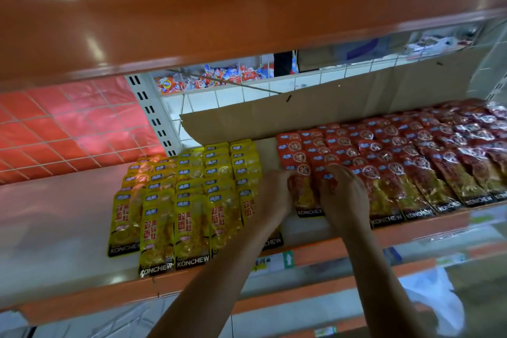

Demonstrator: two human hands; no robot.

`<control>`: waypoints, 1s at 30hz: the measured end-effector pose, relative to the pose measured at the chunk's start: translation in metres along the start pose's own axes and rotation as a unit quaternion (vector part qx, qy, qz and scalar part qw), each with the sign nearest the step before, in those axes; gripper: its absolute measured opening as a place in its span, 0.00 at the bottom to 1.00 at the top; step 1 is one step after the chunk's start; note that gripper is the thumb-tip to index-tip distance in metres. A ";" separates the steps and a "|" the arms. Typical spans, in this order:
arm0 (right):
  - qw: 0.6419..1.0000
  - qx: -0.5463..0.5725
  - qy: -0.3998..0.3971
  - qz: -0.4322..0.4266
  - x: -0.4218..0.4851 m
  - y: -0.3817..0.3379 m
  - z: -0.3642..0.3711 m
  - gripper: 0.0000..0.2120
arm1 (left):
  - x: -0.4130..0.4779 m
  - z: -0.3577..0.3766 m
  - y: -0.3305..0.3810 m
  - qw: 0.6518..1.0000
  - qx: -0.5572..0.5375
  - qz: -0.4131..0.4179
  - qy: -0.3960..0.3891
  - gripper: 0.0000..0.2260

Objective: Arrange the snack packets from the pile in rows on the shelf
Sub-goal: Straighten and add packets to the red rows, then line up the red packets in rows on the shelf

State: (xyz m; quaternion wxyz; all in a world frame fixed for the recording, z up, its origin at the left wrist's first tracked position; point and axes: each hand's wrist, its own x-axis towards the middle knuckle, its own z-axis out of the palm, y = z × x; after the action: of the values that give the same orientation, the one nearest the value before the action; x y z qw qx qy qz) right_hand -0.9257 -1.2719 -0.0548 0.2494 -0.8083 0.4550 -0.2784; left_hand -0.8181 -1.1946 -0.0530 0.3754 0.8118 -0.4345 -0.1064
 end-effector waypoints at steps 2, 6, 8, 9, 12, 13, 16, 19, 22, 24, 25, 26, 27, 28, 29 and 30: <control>1.000 0.005 -0.001 0.000 0.001 0.000 -0.001 0.17 | 0.001 0.005 -0.001 0.999 0.040 0.016 -0.003 0.13; 1.000 0.008 0.001 -0.008 0.000 -0.003 -0.001 0.16 | 0.007 0.015 -0.012 0.988 0.148 0.052 -0.005 0.11; 1.000 0.006 0.007 -0.028 -0.002 -0.008 0.001 0.15 | 0.004 0.013 -0.008 0.987 0.149 0.054 -0.026 0.12; 0.999 0.005 0.008 -0.045 -0.003 -0.011 0.003 0.15 | 0.001 0.007 -0.003 0.991 0.131 0.028 -0.015 0.13; 0.997 0.003 -0.015 -0.080 -0.008 -0.028 0.011 0.17 | -0.003 -0.010 -0.005 0.991 0.122 0.019 0.044 0.14; 0.996 0.007 -0.022 -0.091 -0.011 -0.035 0.015 0.16 | -0.004 -0.018 -0.009 0.991 0.127 0.015 0.048 0.14; 0.991 0.017 -0.044 -0.123 -0.019 -0.059 0.035 0.14 | -0.012 -0.044 -0.026 0.987 0.145 0.010 0.061 0.16; 0.987 0.032 -0.070 -0.142 -0.031 -0.088 0.059 0.17 | -0.024 -0.075 -0.051 0.981 0.169 0.002 0.095 0.18; 0.979 0.045 -0.087 -0.179 -0.049 -0.126 0.085 0.16 | -0.040 -0.110 -0.085 0.975 0.188 -0.034 0.113 0.18; 0.973 0.050 -0.095 -0.206 -0.063 -0.154 0.107 0.15 | -0.053 -0.138 -0.109 0.967 0.204 -0.047 0.146 0.18; 0.970 0.053 -0.104 -0.213 -0.071 -0.169 0.118 0.14 | -0.060 -0.152 -0.122 0.962 0.215 -0.057 0.160 0.18; 0.968 0.051 -0.117 -0.217 -0.080 -0.185 0.130 0.14 | -0.067 -0.167 -0.136 0.956 0.227 -0.067 0.172 0.19; 0.965 0.052 -0.128 -0.224 -0.089 -0.200 0.143 0.14 | -0.074 -0.182 -0.151 0.952 0.238 -0.074 0.180 0.19; 0.961 0.056 -0.137 -0.234 -0.098 -0.217 0.155 0.14 | -0.081 -0.197 -0.167 0.945 0.252 -0.083 0.190 0.18; 0.956 0.058 -0.146 -0.246 -0.108 -0.234 0.169 0.14 | -0.088 -0.213 -0.182 0.940 0.262 -0.094 0.199 0.18; 0.952 0.057 -0.157 -0.256 -0.118 -0.251 0.183 0.16 | -0.095 -0.229 -0.199 0.934 0.272 -0.102 0.208 0.18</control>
State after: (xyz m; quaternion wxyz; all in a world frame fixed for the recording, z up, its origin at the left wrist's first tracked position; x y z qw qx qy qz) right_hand -0.7028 -1.0260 -0.0487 0.2839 -0.9155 0.1708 -0.2280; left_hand -0.6369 -0.9338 -0.0480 0.2090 0.9269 -0.2737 0.1492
